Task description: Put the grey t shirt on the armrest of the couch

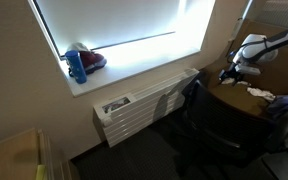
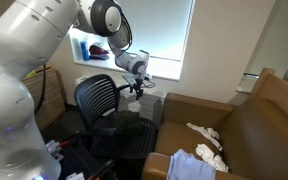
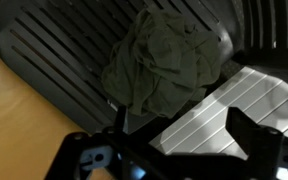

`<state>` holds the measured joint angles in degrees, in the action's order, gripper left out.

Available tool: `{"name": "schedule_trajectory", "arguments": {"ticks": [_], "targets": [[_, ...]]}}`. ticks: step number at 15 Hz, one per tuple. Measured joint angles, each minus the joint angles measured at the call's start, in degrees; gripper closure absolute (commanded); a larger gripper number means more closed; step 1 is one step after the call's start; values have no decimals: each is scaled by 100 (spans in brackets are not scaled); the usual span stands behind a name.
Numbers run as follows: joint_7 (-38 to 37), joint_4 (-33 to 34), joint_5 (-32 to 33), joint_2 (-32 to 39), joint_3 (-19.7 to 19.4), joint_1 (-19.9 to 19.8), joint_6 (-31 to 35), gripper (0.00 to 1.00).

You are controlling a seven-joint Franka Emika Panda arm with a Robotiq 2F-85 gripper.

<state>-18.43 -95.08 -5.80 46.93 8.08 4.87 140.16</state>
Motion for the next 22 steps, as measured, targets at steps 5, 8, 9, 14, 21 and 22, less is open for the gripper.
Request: {"name": "schedule_trajectory", "arguments": {"ticks": [5, 8, 9, 14, 21, 22], "targets": [[34, 169, -54, 145, -98, 91, -44, 0], [24, 289, -206, 447, -164, 101, -65, 0], [81, 408, -271, 668, -150, 102, -66, 0], [441, 1343, -295, 1790, -68, 184, -147, 0], [501, 1790, -304, 2173, -77, 230, -434, 0], [498, 1796, -336, 2189, -75, 227, -435, 0]]}}
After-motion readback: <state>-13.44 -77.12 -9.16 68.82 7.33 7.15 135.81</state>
